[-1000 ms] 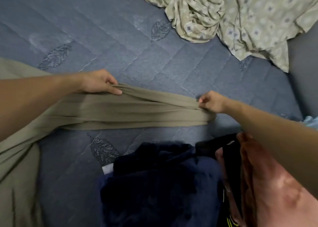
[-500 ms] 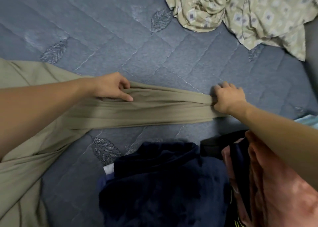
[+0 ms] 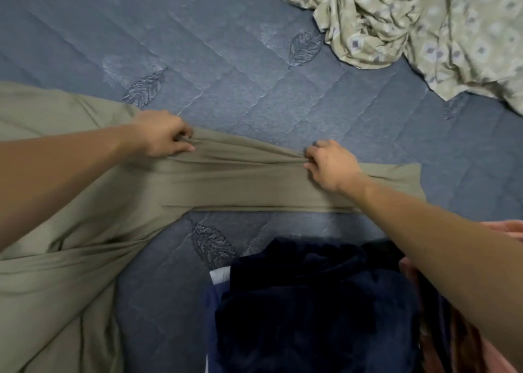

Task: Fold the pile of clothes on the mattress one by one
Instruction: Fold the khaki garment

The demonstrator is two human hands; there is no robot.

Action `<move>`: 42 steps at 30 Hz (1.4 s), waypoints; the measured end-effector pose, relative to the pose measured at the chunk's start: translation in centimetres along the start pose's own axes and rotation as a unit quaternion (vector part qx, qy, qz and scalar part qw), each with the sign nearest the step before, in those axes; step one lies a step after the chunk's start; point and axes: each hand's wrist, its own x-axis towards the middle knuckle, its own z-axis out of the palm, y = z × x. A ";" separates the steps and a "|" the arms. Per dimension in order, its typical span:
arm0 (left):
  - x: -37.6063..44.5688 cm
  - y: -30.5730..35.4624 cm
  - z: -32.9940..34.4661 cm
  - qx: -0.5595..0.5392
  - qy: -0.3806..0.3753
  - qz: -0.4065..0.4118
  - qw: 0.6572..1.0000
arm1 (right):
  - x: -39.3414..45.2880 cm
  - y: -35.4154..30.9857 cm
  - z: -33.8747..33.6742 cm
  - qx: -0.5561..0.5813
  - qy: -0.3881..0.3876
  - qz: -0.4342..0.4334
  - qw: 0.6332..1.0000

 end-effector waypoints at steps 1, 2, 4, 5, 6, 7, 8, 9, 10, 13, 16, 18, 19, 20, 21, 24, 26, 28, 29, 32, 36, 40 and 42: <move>-0.1 -0.5 -0.2 0.008 0.027 -0.008 1.000 | -0.1 0.2 -0.2 -0.010 -0.005 0.026 1.000; -0.6 -1.4 -0.2 0.017 0.068 -0.015 0.997 | 0.0 -0.2 -0.3 -0.022 -0.008 0.049 0.999; -1.3 -2.6 0.4 0.039 0.158 -0.024 0.986 | -0.1 -1.8 -0.9 -0.057 0.014 0.083 0.995; -1.9 -2.9 0.7 0.045 0.188 -0.036 0.980 | -0.2 -3.0 -1.1 -0.064 0.036 0.087 0.994; -2.9 -3.4 1.0 0.040 0.211 -0.052 0.975 | -0.1 -4.8 -1.2 -0.058 0.059 0.074 0.994; -3.7 -3.3 1.3 0.028 0.229 -0.064 0.971 | -0.1 -6.4 -1.2 -0.044 0.080 0.046 0.995; -4.6 -3.2 1.8 0.011 0.241 -0.078 0.967 | -0.1 -8.4 -1.1 -0.023 0.093 0.007 0.995; -6.2 -3.7 2.3 -0.003 0.242 -0.097 0.966 | 0.1 -11.2 -1.0 -0.002 0.099 -0.041 0.994; -7.7 -4.1 2.9 -0.015 0.238 -0.111 0.965 | 0.3 -14.2 -0.7 0.018 0.096 -0.087 0.991; -12.8 -5.9 5.8 -0.030 0.204 -0.130 0.970 | 0.4 -24.2 0.5 0.088 0.073 -0.208 0.972; -17.7 -7.7 8.9 -0.040 0.186 -0.140 0.972 | 0.0 -32.4 2.0 0.125 0.017 -0.233 0.964; -20.9 -8.7 10.3 -0.049 0.189 -0.165 0.967 | -0.6 -35.6 3.1 0.091 -0.006 -0.176 0.980; -22.6 -9.2 11.1 -0.058 0.194 -0.180 0.963 | -1.2 -36.7 3.5 0.073 -0.004 -0.142 0.987; -24.2 -9.5 11.8 -0.066 0.196 -0.189 0.960 | -1.9 -37.5 4.0 0.067 0.011 -0.114 0.991; -25.8 -9.7 12.5 -0.073 0.195 -0.192 0.959 | -2.8 -38.2 4.4 0.071 0.035 -0.095 0.992; -31.9 -10.0 15.5 -0.128 0.181 -0.213 0.951 | -6.7 -42.0 6.2 0.120 0.084 -0.118 0.982; -35.5 -9.7 17.3 -0.180 0.130 -0.259 0.940 | -9.9 -44.4 7.2 0.142 0.079 -0.145 0.976; -39.1 -9.5 18.9 -0.184 0.103 -0.277 0.937 | -13.4 -47.2 7.9 0.139 0.067 -0.149 0.977; -40.8 -9.6 19.5 -0.167 0.106 -0.269 0.943 | -15.0 -48.6 8.3 0.133 0.065 -0.140 0.979; -43.8 -10.9 20.8 -0.200 0.106 -0.300 0.927 | -18.1 -51.7 9.1 0.125 0.087 -0.099 0.983; -44.5 -12.5 21.8 -0.434 0.047 -0.361 0.824 | -20.3 -55.1 10.3 0.184 0.115 -0.025 0.976; -46.5 -10.0 20.9 -0.613 0.113 -0.282 0.730 | -22.2 -58.8 9.7 0.624 -0.045 0.190 0.756; -47.9 -7.7 19.7 -0.599 0.168 -0.215 0.753 | -23.0 -59.0 9.3 0.722 -0.082 0.241 0.643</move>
